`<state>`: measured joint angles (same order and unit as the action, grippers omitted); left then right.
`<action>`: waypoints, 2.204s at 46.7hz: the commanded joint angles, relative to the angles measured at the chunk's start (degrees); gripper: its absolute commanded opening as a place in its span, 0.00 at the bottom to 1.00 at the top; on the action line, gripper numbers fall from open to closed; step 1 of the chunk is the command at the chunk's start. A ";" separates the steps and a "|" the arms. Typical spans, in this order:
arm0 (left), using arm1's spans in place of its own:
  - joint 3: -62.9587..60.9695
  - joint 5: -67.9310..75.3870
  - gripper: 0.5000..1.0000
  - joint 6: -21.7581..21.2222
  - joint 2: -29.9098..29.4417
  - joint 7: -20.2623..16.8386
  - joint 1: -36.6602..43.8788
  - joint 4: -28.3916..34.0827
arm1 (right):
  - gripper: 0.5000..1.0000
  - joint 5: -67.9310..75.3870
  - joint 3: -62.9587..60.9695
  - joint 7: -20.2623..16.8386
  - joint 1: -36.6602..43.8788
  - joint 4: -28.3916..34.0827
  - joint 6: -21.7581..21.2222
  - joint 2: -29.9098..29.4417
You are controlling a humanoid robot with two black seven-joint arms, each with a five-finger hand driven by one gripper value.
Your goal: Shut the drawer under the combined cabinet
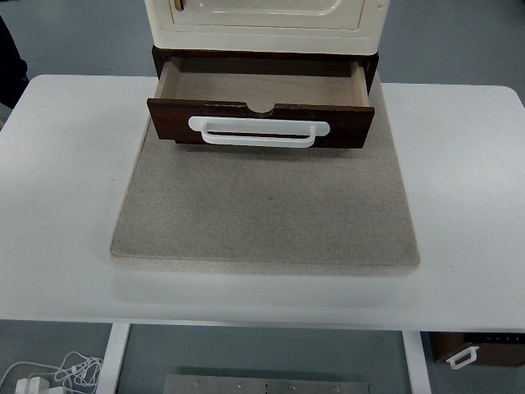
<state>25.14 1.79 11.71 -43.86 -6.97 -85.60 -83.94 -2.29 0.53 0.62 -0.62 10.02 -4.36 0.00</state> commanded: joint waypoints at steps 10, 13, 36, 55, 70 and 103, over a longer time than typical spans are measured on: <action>-14.50 8.13 1.00 0.24 -0.61 0.03 -1.59 -9.39 | 0.90 0.00 0.00 -0.01 0.01 0.00 -0.03 0.00; -16.43 10.06 1.00 0.24 -0.35 0.12 -1.68 -11.24 | 0.90 0.00 0.00 -0.01 0.01 0.00 -0.03 0.00; -27.42 23.52 1.00 2.88 7.39 16.37 -1.50 -13.97 | 0.90 0.00 0.00 -0.01 0.01 0.00 -0.03 0.00; -28.13 23.52 1.00 6.48 12.75 30.70 -1.50 -8.96 | 0.90 0.00 0.00 -0.01 0.01 0.00 -0.03 0.00; -28.74 23.52 1.00 10.53 16.70 34.31 -1.85 -0.52 | 0.90 0.00 0.00 -0.01 0.01 0.00 -0.03 0.00; -29.18 27.47 1.00 12.90 22.16 34.39 -2.99 9.67 | 0.90 0.00 0.00 -0.01 0.01 0.00 -0.03 0.00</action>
<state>-4.10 29.10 24.60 -21.82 27.42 -88.65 -75.19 -2.30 0.53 0.61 -0.62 10.02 -4.40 0.00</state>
